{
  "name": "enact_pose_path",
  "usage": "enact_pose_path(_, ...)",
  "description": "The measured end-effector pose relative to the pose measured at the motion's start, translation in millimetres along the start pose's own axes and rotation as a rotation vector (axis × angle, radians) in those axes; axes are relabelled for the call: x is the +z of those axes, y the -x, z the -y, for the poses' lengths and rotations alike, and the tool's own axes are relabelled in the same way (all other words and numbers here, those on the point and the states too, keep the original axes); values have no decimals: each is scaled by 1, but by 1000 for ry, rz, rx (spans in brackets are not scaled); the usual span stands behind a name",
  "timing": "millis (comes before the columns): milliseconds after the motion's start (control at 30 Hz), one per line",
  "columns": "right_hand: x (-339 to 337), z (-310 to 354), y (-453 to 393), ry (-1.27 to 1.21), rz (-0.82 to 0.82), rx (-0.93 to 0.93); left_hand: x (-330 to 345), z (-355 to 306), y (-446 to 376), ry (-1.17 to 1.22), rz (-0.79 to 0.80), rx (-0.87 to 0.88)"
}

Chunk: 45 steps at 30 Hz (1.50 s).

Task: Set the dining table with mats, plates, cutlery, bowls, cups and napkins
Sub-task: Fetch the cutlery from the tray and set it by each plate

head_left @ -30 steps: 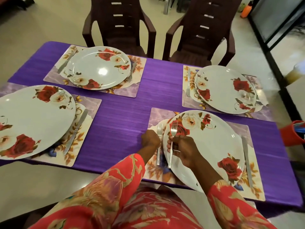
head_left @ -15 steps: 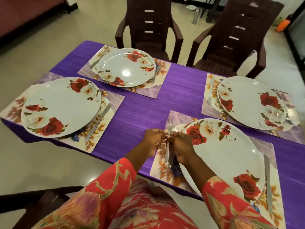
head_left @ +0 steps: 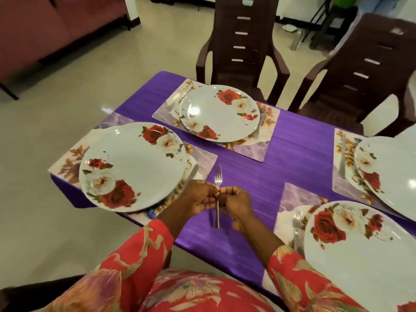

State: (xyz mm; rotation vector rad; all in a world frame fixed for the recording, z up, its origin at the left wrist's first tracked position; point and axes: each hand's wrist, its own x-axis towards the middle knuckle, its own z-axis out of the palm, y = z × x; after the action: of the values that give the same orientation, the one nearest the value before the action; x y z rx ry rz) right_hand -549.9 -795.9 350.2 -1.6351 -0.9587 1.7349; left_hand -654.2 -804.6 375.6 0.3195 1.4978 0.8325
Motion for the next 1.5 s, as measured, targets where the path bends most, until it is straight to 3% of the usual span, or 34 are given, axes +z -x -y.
enact_pose_path(333, 151, 34, -18, 16, 72, 52, -154, -71, -33, -123, 15, 41)
enact_pose_path(633, 222, 31, -25, 91, 70, 134, -304, -112, -65, -12, -118, 102)
enact_pose_path(800, 234, 30, -30, 104, 31, 140, -372, -131, -92, -46, -316, 144)
enact_pose_path(1133, 239, 31, -34, 103, -32, 163, -390, -117, -148, -269, -391, 80)
enact_pose_path(1500, 244, 36, -34, 62, -45, 143, -381, -118, -154, -571, -514, 197)
